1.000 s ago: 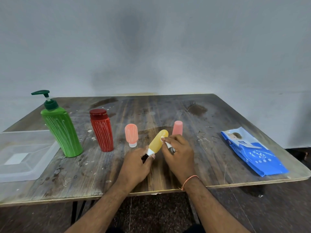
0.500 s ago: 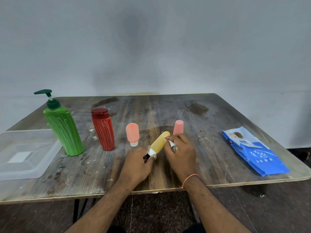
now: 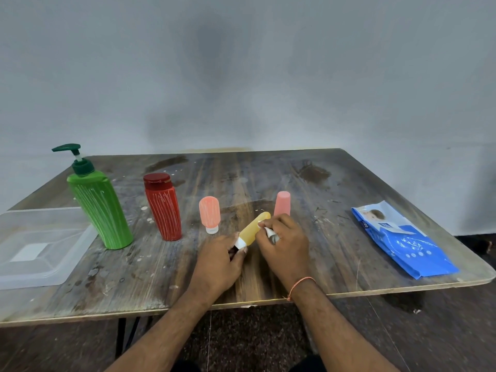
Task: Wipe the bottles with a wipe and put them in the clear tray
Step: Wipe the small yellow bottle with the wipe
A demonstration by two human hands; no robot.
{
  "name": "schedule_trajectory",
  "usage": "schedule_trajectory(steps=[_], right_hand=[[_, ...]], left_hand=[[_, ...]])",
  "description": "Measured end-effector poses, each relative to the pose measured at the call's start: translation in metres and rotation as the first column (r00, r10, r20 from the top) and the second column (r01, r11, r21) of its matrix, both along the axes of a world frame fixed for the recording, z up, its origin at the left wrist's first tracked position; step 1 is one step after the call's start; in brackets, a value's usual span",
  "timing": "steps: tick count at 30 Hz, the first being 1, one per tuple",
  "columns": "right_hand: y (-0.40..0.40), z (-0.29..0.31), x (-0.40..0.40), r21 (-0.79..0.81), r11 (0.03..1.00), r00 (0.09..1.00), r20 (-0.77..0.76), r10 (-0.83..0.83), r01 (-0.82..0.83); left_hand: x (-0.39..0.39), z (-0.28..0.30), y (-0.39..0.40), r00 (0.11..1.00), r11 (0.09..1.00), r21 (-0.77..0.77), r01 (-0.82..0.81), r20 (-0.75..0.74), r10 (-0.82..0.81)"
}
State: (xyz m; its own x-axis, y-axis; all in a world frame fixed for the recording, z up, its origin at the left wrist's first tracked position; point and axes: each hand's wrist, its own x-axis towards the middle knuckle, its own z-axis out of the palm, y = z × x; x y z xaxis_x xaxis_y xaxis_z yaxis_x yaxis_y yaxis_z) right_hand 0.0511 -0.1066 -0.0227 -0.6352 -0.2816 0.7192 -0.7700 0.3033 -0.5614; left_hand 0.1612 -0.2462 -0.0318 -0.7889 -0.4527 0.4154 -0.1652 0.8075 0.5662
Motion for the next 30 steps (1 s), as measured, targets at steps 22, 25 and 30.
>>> schedule_trajectory(steps=[22, 25, 30], right_hand=[[0.0017, 0.0014, 0.0012, -0.026, 0.998, 0.998, 0.0, -0.063, 0.063], [0.002, 0.0016, 0.0007, -0.01, 1.0, 0.999, -0.052, -0.008, 0.008], [0.0, -0.0001, 0.0003, -0.008, 0.999, 0.999, -0.013, -0.045, 0.045]], left_hand=[[0.0002, -0.0004, 0.0036, 1.0, 0.999, -0.037, 0.009, -0.005, -0.009], [0.0006, -0.0003, 0.0037, 1.0, 0.999, -0.034, -0.002, 0.001, 0.002], [0.0005, 0.0001, 0.0028, 1.0, 0.999, -0.034, -0.008, 0.018, 0.009]])
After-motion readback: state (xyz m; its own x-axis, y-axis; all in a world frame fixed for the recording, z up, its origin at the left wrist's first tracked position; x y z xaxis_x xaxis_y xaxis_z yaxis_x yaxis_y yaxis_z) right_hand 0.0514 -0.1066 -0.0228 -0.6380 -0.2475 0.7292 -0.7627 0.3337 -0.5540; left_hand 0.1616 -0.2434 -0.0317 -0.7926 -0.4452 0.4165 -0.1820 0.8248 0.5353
